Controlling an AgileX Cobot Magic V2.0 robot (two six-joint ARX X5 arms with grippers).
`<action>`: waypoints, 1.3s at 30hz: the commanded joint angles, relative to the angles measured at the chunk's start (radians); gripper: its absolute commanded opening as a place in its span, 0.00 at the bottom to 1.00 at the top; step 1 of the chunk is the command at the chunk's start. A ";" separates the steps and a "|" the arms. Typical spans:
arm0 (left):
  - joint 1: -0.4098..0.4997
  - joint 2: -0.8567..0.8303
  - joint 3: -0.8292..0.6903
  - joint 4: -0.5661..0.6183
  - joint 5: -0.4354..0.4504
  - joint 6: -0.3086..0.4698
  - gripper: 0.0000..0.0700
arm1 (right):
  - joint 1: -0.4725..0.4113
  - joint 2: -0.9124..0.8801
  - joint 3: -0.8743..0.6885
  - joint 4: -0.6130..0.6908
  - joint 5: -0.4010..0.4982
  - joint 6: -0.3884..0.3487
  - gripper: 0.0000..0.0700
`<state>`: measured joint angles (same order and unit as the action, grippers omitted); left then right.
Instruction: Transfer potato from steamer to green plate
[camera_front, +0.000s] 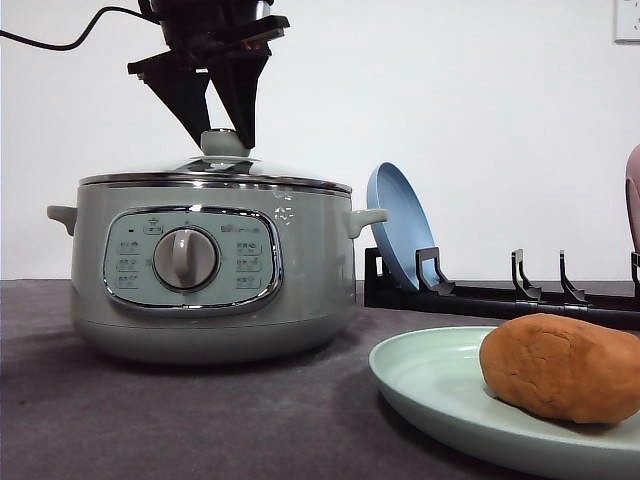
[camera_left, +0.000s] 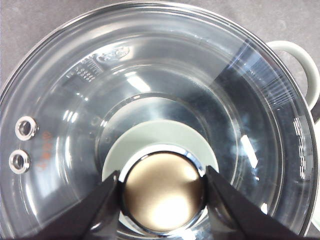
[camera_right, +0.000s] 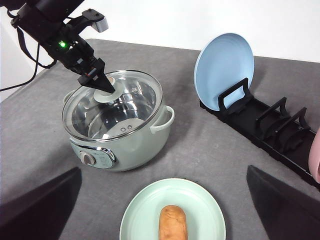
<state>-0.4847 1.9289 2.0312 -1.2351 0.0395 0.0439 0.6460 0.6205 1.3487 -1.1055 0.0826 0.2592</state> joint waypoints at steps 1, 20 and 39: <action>-0.006 0.026 0.024 0.036 0.003 0.015 0.00 | 0.006 0.005 0.016 0.012 0.004 -0.008 0.96; -0.006 0.019 0.040 -0.023 0.005 -0.010 1.00 | 0.006 0.005 0.016 0.013 0.005 -0.013 0.96; -0.006 -0.402 0.030 -0.071 0.117 -0.006 1.00 | 0.006 0.005 0.016 0.012 0.028 -0.033 0.96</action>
<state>-0.4850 1.5388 2.0408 -1.3092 0.1434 0.0294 0.6460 0.6205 1.3487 -1.1057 0.1078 0.2356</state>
